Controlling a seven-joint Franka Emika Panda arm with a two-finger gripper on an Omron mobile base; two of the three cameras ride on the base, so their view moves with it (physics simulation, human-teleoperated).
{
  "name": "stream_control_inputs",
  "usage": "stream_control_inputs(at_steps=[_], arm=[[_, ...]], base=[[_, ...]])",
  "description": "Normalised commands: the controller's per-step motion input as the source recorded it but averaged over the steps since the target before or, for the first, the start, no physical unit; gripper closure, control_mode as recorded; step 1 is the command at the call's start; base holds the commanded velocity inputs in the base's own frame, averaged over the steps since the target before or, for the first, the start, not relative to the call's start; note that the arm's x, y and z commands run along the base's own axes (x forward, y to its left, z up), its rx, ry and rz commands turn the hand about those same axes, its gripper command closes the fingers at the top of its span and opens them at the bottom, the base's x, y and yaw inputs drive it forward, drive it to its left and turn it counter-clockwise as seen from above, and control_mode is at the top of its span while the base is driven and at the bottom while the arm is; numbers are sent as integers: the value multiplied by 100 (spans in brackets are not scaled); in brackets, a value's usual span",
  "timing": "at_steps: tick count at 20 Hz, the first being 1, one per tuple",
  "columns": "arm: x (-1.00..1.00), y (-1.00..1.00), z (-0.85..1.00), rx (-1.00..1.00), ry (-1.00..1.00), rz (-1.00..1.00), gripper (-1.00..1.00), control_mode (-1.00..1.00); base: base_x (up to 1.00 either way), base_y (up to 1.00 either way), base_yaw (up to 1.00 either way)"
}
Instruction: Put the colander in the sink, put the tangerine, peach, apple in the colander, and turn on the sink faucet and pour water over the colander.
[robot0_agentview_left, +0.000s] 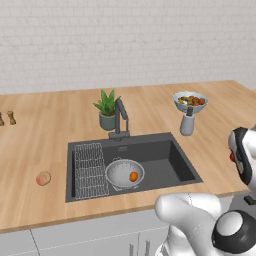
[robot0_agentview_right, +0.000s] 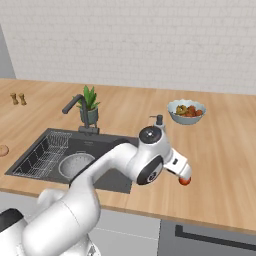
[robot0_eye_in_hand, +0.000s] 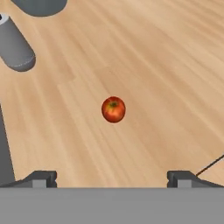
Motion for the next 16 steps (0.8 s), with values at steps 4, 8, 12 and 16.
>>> stream_control_inputs(at_steps=[4, 8, 12, 16], arm=[[53, -12, -44, 1, 5, 0, -100, -100], [42, -24, -37, 4, 7, 0, -100, -100], [20, -25, -29, 5, 10, 0, -100, -100], [18, -21, -34, 5, 9, 0, -100, -100]], base=[[0, 0, 0], [0, 0, 0], [0, 0, 0], [0, 0, 0]])
